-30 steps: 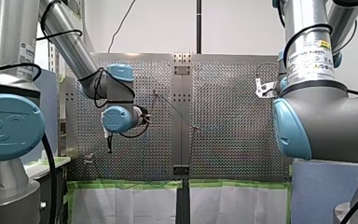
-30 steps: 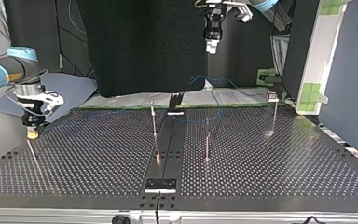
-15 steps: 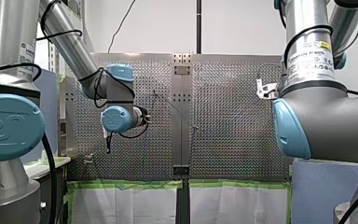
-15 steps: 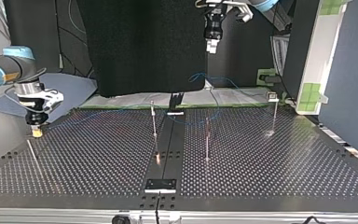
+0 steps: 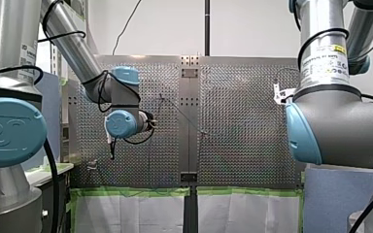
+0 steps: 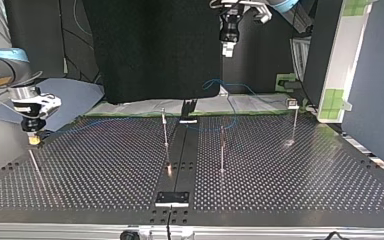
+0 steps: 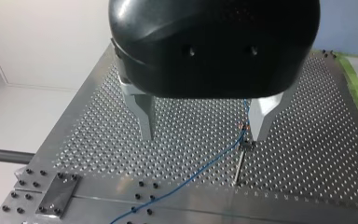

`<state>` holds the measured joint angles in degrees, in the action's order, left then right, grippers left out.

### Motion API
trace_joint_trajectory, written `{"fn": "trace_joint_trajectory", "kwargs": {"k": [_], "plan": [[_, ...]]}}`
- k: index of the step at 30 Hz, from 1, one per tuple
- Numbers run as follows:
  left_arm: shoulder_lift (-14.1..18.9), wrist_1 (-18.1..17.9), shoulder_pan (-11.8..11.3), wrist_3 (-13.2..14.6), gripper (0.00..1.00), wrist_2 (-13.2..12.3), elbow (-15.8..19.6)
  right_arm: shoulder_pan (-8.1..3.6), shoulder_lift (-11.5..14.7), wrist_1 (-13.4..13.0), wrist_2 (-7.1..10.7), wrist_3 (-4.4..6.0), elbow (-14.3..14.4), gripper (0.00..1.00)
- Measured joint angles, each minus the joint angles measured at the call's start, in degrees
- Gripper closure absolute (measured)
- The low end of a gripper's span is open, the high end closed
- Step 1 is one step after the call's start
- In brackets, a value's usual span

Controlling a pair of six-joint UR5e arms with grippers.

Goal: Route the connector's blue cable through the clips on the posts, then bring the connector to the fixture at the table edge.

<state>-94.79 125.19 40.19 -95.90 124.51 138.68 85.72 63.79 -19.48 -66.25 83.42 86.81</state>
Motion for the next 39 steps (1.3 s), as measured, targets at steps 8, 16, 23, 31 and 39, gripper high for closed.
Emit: {"fn": "trace_joint_trajectory", "kwargs": {"k": [8,16,23,31,39], "plan": [[0.01,0.12,0.00,0.42,0.00,1.21,-0.01,-1.16,-0.04,-0.09,0.00,-0.02,-0.40,1.00],[0.00,0.16,0.00,0.62,0.00,1.58,-0.01,-1.38,-0.34,-1.21,0.58,-0.06,-0.90,1.00],[0.00,0.16,0.00,0.61,0.00,1.65,0.00,-1.20,-1.21,-1.30,0.75,-0.43,-1.17,1.00],[0.01,0.09,0.00,0.60,0.00,1.65,-0.01,-0.78,-1.65,-1.41,0.84,-0.83,-1.47,1.00],[0.00,0.15,0.00,0.62,0.00,1.65,-0.01,-0.63,-1.71,-2.25,2.59,-0.81,-1.52,1.00]]}}
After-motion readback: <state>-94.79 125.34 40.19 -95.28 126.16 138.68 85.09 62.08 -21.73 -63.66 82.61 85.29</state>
